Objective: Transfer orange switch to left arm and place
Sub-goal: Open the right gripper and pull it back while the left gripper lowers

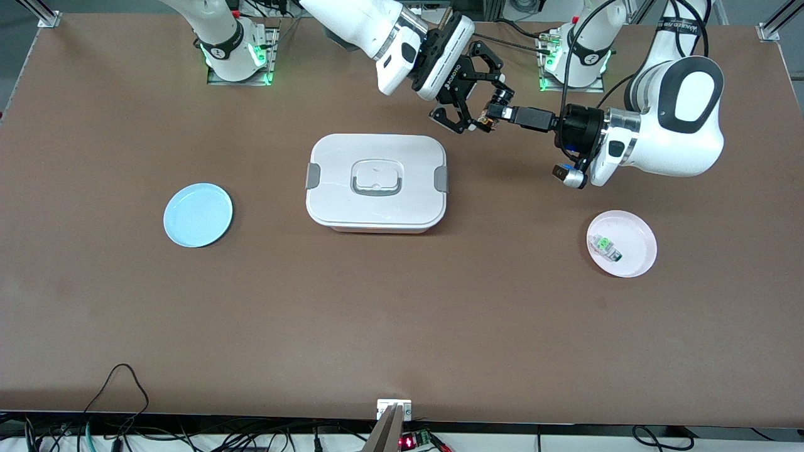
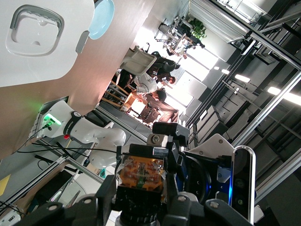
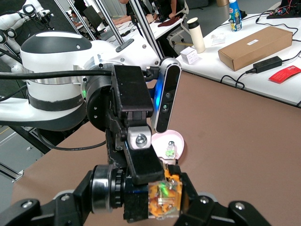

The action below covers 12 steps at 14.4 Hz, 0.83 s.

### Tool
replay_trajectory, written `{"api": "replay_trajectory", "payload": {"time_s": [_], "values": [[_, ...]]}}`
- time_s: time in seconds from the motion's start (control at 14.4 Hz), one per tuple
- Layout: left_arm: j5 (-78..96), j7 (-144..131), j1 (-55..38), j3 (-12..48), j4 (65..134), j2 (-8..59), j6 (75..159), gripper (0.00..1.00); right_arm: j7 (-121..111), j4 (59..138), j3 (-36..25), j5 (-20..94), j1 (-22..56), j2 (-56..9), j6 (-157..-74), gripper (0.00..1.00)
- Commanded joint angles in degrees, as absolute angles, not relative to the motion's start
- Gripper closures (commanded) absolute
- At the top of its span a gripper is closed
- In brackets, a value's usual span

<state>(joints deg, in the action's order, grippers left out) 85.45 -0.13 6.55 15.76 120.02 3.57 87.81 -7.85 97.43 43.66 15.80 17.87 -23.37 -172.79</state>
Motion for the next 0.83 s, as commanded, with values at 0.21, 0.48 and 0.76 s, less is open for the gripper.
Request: {"api": "replay_trajectory", "payload": {"time_s": [0.21, 0.48, 0.76], "values": [[85.1, -1.2, 7.2, 15.5, 120.8, 1.4, 87.7, 1.00, -8.7, 96.3, 43.2, 16.3, 18.6, -23.6, -172.9, 0.00], [83.2, -0.8, 7.9, 14.0, 120.5, 1.6, 87.8, 1.00, -7.3, 95.5, 43.2, 16.4, 18.6, -23.6, -172.5, 0.00], [78.3, -0.4, 8.5, 9.2, 120.4, 2.0, 88.2, 1.00, -7.0, 95.7, 43.3, 16.3, 17.0, -23.6, -169.6, 0.00]]}}
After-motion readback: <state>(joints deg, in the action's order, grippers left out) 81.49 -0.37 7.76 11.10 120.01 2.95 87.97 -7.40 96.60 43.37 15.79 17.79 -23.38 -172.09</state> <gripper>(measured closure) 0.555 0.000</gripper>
